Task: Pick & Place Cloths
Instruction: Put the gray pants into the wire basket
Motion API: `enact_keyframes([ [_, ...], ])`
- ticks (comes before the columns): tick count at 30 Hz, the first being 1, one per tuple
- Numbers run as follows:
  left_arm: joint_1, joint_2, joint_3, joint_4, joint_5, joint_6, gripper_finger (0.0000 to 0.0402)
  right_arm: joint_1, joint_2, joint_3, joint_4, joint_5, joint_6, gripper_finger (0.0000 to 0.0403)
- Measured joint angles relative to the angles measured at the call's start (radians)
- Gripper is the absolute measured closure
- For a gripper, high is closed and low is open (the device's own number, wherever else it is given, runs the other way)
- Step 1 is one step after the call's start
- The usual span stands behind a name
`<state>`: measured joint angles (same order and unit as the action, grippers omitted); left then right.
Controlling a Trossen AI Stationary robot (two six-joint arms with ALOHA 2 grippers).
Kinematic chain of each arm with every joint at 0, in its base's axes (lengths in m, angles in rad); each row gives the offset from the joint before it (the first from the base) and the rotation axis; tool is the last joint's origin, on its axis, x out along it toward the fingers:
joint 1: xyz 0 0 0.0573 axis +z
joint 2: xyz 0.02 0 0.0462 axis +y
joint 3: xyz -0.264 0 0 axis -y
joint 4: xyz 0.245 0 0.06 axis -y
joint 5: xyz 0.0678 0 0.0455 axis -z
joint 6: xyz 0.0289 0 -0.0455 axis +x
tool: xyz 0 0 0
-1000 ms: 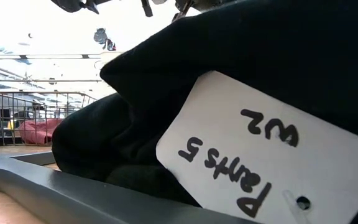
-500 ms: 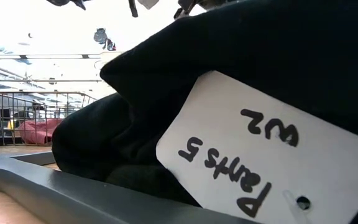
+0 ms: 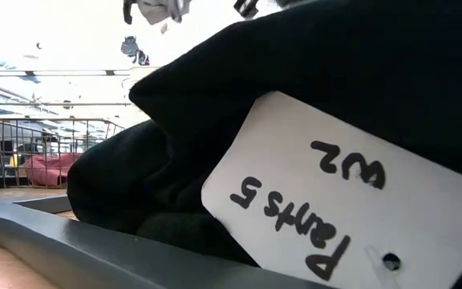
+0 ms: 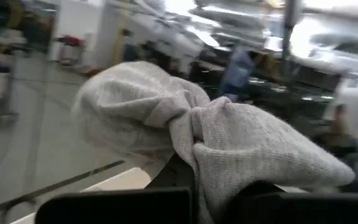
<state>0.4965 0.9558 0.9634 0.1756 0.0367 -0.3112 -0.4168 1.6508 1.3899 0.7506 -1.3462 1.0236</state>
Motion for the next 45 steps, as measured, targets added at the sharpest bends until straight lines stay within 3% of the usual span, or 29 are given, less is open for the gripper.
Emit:
enact_keyframes([
  [13, -0.002, -0.08, 0.0, -0.411, -0.423, 0.009, 0.0392, 0.001, -0.08, 0.0, 0.002, 0.006, -0.023, 0.0243],
  [22, -0.021, -0.081, 0.001, -0.522, -0.591, -0.008, 0.0392, 0.001, -0.158, 0.0, 0.0, 0.008, -0.014, 0.0243],
  [26, -0.021, -0.074, 0.042, -0.673, -0.657, -0.009, 0.0392, 0.001, -0.188, 0.0, -0.005, 0.008, -0.014, 0.0243],
  [38, -0.018, 0.009, 0.091, -1.135, -0.684, -0.186, 0.0392, 0.019, -0.27, 0.001, -0.053, 0.009, -0.022, 0.0243],
  [45, -0.014, 0.143, 0.091, -1.23, -0.658, -0.25, 0.0392, 0.059, -0.283, 0.002, -0.058, 0.009, -0.034, 0.0243],
])
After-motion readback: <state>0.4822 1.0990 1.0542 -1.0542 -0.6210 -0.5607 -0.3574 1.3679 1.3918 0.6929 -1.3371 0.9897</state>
